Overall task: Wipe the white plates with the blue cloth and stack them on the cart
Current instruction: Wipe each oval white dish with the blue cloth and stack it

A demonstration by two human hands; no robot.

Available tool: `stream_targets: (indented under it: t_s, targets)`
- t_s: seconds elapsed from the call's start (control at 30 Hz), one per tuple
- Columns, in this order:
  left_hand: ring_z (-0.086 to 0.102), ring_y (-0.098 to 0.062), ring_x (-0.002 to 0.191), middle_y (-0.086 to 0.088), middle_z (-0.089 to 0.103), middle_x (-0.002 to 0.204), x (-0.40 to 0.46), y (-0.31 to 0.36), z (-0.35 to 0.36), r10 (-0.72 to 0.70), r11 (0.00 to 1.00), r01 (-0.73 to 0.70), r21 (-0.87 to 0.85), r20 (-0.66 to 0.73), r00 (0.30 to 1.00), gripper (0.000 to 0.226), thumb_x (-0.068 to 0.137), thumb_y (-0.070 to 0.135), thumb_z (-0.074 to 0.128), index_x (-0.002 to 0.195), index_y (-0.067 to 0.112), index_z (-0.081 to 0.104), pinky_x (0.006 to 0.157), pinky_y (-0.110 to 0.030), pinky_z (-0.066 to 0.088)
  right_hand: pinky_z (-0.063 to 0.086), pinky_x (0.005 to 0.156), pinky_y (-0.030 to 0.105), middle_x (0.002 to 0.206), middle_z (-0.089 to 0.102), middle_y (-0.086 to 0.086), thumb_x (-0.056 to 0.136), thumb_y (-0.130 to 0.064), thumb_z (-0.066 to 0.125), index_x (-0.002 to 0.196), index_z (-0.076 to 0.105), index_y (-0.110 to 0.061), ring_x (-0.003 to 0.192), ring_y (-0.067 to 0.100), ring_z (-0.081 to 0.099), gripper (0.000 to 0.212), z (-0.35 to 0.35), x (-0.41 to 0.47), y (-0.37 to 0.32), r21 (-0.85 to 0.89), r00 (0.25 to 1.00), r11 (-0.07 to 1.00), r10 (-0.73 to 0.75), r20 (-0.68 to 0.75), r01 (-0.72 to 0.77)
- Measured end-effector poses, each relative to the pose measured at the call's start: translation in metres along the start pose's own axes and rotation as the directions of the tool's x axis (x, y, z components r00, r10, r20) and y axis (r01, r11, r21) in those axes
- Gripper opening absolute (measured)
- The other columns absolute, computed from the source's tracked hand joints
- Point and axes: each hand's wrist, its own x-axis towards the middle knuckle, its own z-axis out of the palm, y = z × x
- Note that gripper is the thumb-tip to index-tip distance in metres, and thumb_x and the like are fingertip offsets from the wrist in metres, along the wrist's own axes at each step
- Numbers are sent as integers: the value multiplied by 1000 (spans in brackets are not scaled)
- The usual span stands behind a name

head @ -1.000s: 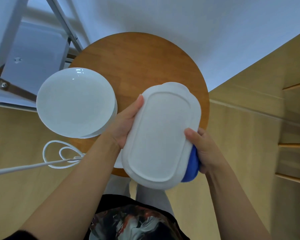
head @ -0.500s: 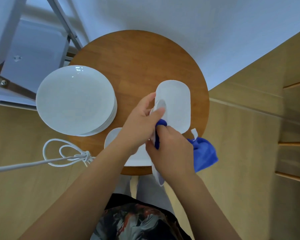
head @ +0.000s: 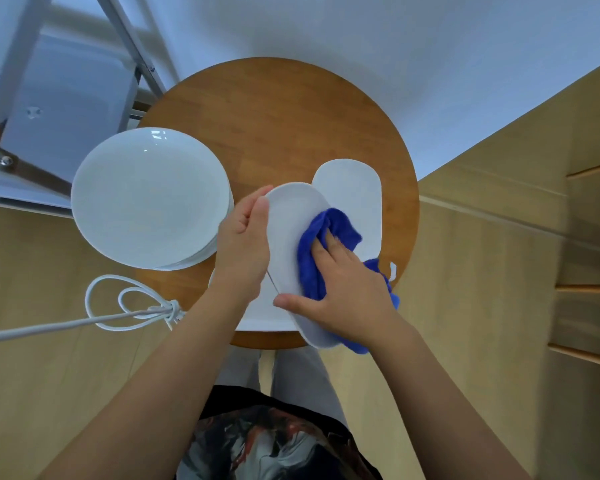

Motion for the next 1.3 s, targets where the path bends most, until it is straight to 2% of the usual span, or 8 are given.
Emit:
stream_targets:
  t_s: [0.2, 0.3, 0.4, 0.63, 0.8, 0.93, 1.03, 1.3]
  targets:
    - [59, -14, 97, 9, 63, 95, 13, -18, -3, -98, 994, 85, -63, -242, 965, 22, 100, 31, 41, 100, 30, 63, 83, -34, 55, 41, 70, 31, 147, 31, -1, 77, -58, 64, 143, 26, -24, 117, 20, 46, 83, 18, -16, -5, -253, 982, 957, -106, 154, 143]
    - [58, -18, 100, 4, 62, 96, 13, -36, -12, -208, 977, 181, -116, -288, 935, 21, 100, 35, 41, 96, 30, 60, 82, -33, 54, 32, 64, 32, 133, 42, 0, 86, -25, 60, 134, 39, -22, 108, 21, 47, 52, 21, -22, -2, -338, 964, 920, -123, 235, 199]
    - [57, -14, 99, 6, 61, 99, 11, -55, -25, -302, 947, 250, -202, -296, 906, 21, 101, 33, 38, 101, 30, 59, 82, -31, 51, 28, 61, 32, 115, 50, -2, 84, -11, 55, 115, 52, -22, 104, 20, 47, 32, 22, -25, 14, -340, 936, 921, -68, 345, 192]
    - [52, -10, 88, 7, 56, 106, -6, -97, -40, -516, 849, 414, -328, -345, 784, 27, 104, 32, 32, 128, 28, 45, 71, -30, 45, 41, 61, 26, 92, 51, -12, 82, -27, 58, 90, 54, -23, 86, 11, 48, 10, 22, -18, 59, 8, 990, 994, 111, 92, -112]
    - [50, -22, 113, -7, 51, 130, -8, -118, -45, -468, 884, 408, -229, -442, 765, 39, 103, 34, 28, 136, 18, 41, 100, -43, 44, 34, 57, 18, 91, 52, -14, 82, -30, 62, 89, 54, -29, 79, 5, 49, 11, 26, -11, 68, 191, 980, 962, 200, -17, -193]
    - [42, -17, 102, -12, 51, 128, -18, -131, -43, -304, 917, 397, 45, -566, 766, 39, 104, 29, 25, 135, 12, 40, 85, -31, 33, 34, 59, 17, 94, 52, -14, 83, -29, 62, 95, 53, -28, 83, 7, 49, 15, 28, -2, 65, 187, 980, 965, 194, -47, -182]
    - [49, -23, 105, -15, 53, 123, -19, -138, -47, -278, 909, 408, 82, -610, 742, 34, 103, 20, 28, 131, 8, 43, 83, -32, 35, 34, 61, 18, 99, 50, -14, 84, -30, 61, 103, 55, -26, 89, 8, 49, 21, 31, 1, 63, 153, 985, 975, 169, -43, -160]
    - [55, -28, 96, -14, 63, 111, -17, -157, -66, -250, 822, 479, 308, -560, 790, 26, 93, 14, 48, 114, 7, 59, 77, -34, 40, 29, 58, 10, 91, 48, -16, 85, -30, 62, 97, 52, -29, 81, 6, 47, 16, 39, 4, 60, 139, 992, 983, 126, -32, -120]
